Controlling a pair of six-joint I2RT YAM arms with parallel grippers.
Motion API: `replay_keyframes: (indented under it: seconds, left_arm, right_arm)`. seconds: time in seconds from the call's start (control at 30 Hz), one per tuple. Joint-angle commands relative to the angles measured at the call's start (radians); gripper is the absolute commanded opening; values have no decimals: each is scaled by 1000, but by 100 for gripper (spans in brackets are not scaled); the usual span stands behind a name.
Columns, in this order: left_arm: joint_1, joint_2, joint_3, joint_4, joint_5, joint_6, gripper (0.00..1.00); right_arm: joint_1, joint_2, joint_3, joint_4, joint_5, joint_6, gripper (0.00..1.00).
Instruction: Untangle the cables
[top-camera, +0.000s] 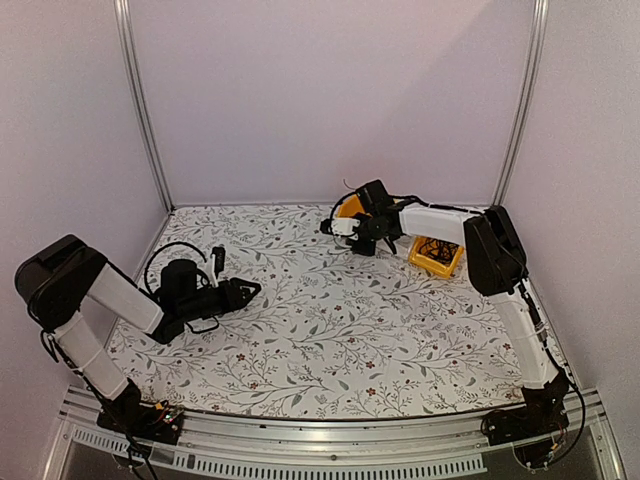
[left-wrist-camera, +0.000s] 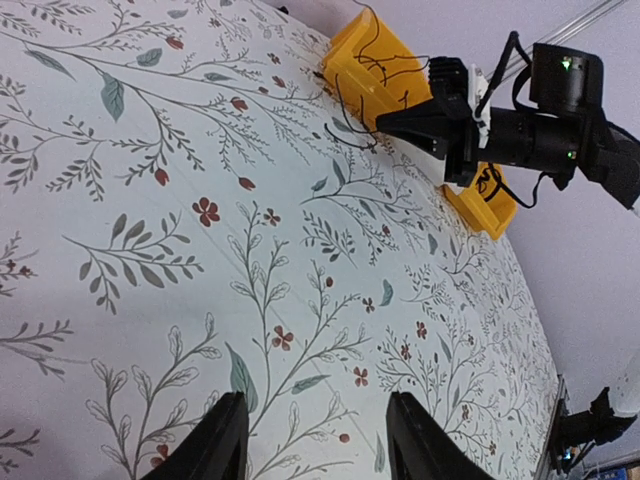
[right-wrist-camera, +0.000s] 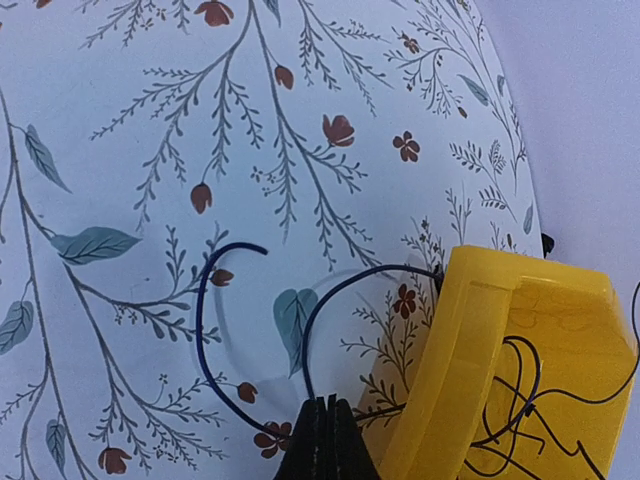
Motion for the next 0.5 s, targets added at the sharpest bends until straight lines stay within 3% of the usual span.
replay_keyframes:
  seconds: [0.0,0.2,0.3,0.47]
  left_arm:
    - [-4,12,-14,15,-9,-1,47]
    - [-4,37,-4,27,-5,-8,47]
    - [-3,52,1,41,3,-15,47]
    - [-4,50,0,42,4,-15,47]
  right_arm:
    - [2,-27,35,37,-3,-1,0]
    - [3,-108,32,15,-54,-10,3]
    - [11,-114,13,-11,-44,-63,34]
    - [17,-90,-20,-37,18,-148,41]
